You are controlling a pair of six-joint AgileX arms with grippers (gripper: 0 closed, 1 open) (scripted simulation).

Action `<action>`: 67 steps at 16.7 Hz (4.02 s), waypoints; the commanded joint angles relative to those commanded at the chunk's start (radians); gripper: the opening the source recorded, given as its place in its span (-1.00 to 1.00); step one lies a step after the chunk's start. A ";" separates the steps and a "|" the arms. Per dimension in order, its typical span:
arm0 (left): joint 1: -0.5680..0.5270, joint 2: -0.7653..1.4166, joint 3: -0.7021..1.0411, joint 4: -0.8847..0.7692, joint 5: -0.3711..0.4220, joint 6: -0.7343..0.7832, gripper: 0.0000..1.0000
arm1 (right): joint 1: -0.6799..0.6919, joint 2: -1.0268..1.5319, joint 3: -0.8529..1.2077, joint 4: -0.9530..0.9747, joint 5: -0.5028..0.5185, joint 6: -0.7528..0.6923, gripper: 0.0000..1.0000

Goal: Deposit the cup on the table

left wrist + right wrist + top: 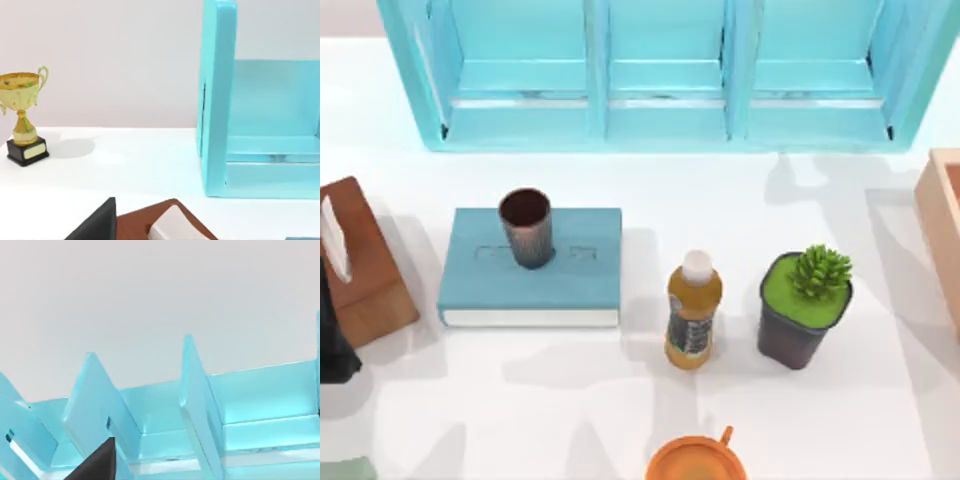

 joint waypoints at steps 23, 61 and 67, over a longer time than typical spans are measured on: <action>0.000 0.000 0.000 0.000 0.000 0.000 1.00 | 0.473 1.456 1.355 -0.893 0.094 0.540 1.00; 0.000 0.000 0.000 0.000 0.000 0.000 1.00 | 0.397 1.445 0.965 -0.484 0.072 0.462 -1.00; 0.000 0.000 0.000 0.000 0.000 0.000 1.00 | 0.401 1.444 0.965 -0.484 0.071 0.463 -1.00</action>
